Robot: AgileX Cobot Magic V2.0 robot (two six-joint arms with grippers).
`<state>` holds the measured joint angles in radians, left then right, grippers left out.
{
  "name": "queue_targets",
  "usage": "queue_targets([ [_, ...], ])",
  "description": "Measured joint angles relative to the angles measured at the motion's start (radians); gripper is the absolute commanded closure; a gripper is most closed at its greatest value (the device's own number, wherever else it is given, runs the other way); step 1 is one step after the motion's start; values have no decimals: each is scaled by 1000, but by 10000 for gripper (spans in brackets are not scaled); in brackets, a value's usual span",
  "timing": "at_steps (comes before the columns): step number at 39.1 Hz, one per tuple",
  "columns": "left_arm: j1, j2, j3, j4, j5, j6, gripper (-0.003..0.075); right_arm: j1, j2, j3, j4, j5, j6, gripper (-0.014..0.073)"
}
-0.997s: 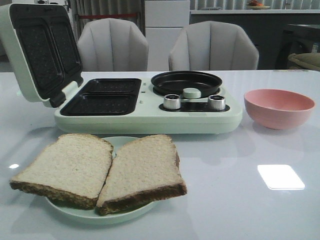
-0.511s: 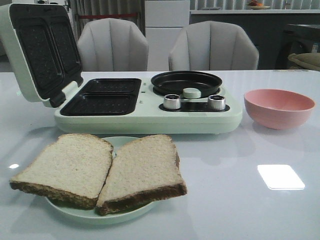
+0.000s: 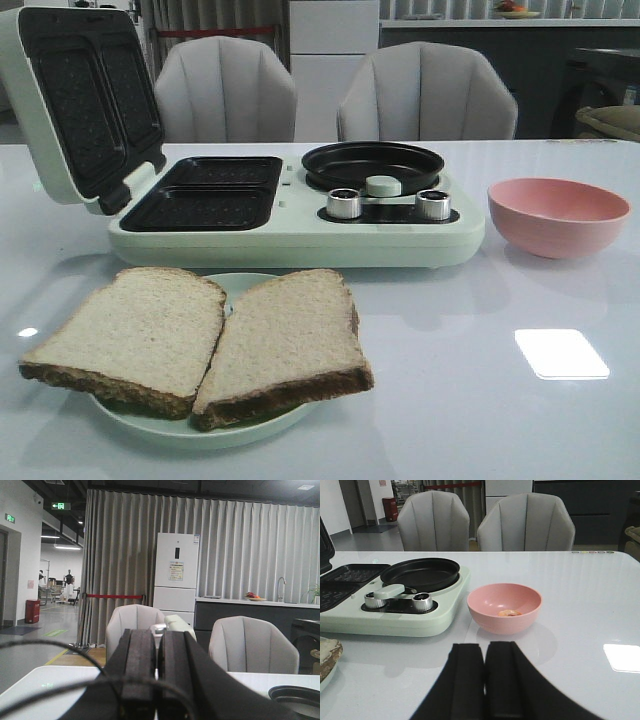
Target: Make breakfast with bread and shrimp
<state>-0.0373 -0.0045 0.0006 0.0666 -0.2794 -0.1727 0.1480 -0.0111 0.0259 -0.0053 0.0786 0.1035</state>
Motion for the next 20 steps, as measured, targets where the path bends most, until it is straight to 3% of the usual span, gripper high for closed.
queue_targets([
  [13,0,68,-250,0,338,0,608,0,0,0,0,0,0,442],
  [20,0,155,-293,0,426,0,608,0,0,0,0,0,0,442],
])
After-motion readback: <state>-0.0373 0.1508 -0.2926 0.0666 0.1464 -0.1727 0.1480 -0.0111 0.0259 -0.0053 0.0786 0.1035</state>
